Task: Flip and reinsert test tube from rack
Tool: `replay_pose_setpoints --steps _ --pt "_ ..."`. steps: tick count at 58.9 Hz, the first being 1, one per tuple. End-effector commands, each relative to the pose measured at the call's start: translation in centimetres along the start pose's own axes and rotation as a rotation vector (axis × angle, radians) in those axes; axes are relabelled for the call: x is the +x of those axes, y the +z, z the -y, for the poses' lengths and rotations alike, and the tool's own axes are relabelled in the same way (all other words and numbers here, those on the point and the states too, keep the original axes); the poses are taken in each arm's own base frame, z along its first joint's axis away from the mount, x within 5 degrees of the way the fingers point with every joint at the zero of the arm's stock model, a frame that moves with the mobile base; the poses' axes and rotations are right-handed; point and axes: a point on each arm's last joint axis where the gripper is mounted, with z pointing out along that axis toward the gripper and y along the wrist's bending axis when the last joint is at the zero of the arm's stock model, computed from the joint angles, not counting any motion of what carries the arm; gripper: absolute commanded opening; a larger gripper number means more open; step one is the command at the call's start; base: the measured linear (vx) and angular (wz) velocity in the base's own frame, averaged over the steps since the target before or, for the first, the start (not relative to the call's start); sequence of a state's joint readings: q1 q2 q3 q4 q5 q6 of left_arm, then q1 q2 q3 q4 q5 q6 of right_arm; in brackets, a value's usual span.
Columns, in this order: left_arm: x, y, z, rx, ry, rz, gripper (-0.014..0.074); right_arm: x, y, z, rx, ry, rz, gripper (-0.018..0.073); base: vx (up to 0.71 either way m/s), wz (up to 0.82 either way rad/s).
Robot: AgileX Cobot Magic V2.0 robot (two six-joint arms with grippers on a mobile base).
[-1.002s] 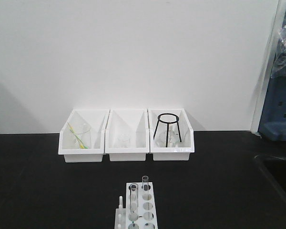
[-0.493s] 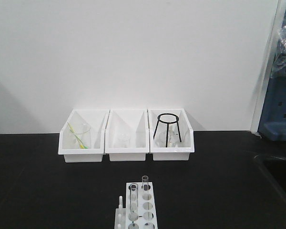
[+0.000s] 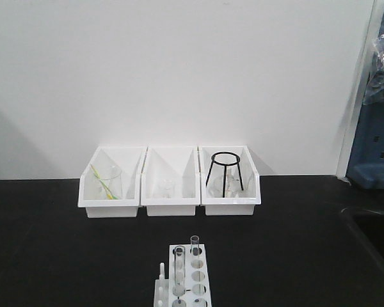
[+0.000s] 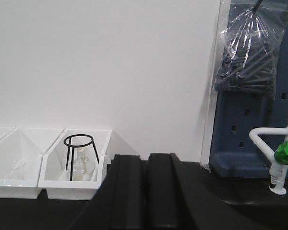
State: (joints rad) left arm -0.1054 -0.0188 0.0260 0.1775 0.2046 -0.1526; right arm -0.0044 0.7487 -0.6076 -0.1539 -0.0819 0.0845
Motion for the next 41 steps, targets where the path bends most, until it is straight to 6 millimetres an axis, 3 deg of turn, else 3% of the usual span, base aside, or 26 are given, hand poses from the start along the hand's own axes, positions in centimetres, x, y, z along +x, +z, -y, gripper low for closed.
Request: replay_pose_setpoints --steps 1,11,19,32,41 --pt "-0.9 -0.1 0.1 0.013 -0.014 0.091 -0.0006 -2.0 -0.1 0.1 -0.001 -0.021 0.120 0.0257 0.00 0.00" --pt "-0.9 -0.1 0.1 0.013 -0.014 0.091 -0.0006 -2.1 -0.1 0.1 -0.001 -0.021 0.128 0.0506 0.00 0.00" --pt "-0.9 -0.1 0.1 0.013 -0.014 0.091 -0.0006 -2.2 -0.1 0.1 -0.003 0.000 0.141 0.0619 0.00 0.00" --pt "-0.9 -0.1 0.1 0.013 -0.014 0.091 -0.0006 -2.5 0.0 0.0 -0.018 0.062 0.184 0.0592 0.00 0.00" --pt "-0.9 -0.1 0.1 0.013 -0.014 0.091 -0.0006 -0.3 0.6 -1.9 -0.135 0.019 0.173 0.0538 0.00 0.00"
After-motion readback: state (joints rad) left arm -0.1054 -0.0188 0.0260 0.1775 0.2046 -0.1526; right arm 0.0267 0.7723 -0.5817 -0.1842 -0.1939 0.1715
